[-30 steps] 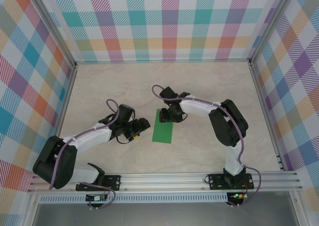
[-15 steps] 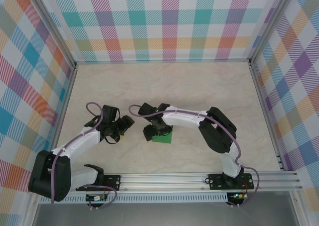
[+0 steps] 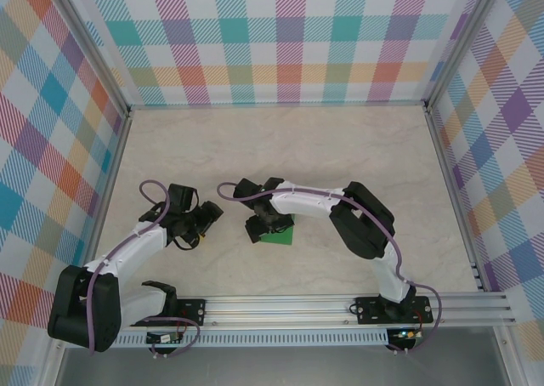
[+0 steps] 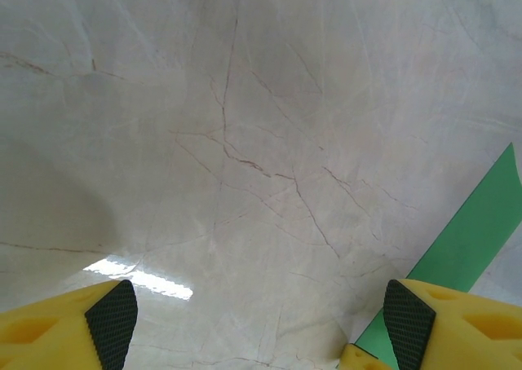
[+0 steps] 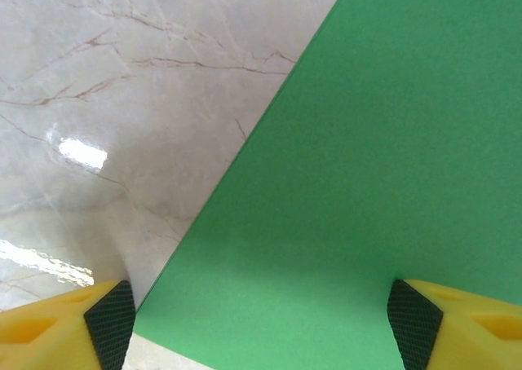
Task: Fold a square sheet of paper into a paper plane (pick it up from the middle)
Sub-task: Rotate the square sheet of paper at the center of the table.
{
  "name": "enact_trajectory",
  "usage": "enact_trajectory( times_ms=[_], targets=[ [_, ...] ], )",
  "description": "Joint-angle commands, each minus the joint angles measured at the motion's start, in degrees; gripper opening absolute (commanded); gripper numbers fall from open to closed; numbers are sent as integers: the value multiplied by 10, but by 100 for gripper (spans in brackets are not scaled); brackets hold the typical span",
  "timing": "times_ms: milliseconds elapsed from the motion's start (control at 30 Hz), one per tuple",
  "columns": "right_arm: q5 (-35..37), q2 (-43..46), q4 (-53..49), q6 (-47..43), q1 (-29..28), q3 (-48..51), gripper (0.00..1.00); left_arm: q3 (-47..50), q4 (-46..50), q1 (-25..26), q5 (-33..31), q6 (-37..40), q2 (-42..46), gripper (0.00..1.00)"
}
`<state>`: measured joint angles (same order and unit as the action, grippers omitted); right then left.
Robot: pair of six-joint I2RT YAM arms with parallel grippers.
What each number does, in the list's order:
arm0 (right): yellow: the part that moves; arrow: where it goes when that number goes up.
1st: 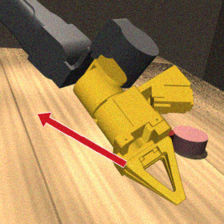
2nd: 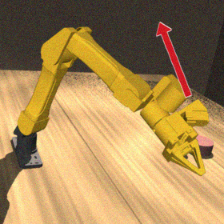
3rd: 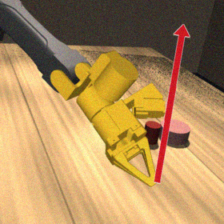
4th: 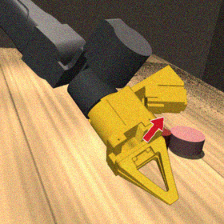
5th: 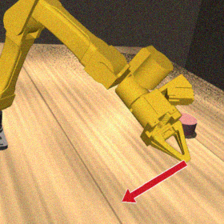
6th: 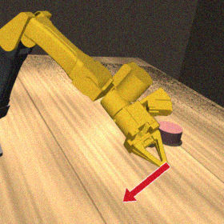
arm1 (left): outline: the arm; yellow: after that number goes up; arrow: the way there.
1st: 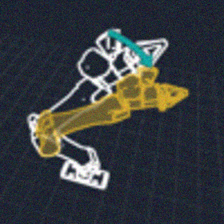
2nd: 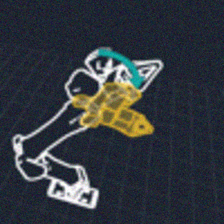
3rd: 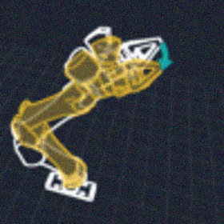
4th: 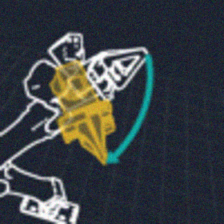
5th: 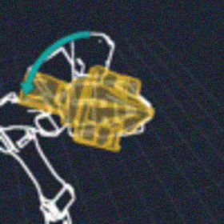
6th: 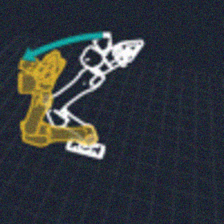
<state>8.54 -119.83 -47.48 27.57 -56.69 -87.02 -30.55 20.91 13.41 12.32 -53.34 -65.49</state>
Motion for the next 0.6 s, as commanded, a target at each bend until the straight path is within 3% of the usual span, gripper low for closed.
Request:
enact_trajectory(
  times_ms=[0, 233, 567],
  targets=[
    [10, -24, -19, -3, 2, 13, 80, 4, 10, -10, -5, 1, 2, 82],
    [3, -19, -9, -10, 8, 30, 70, 5, 11, -10, -4, 1, 0, 83],
    [-90, 18, 43, -55, 39, 79, 74, 3, 10, -10, 0, 6, -5, 83]
  ],
)
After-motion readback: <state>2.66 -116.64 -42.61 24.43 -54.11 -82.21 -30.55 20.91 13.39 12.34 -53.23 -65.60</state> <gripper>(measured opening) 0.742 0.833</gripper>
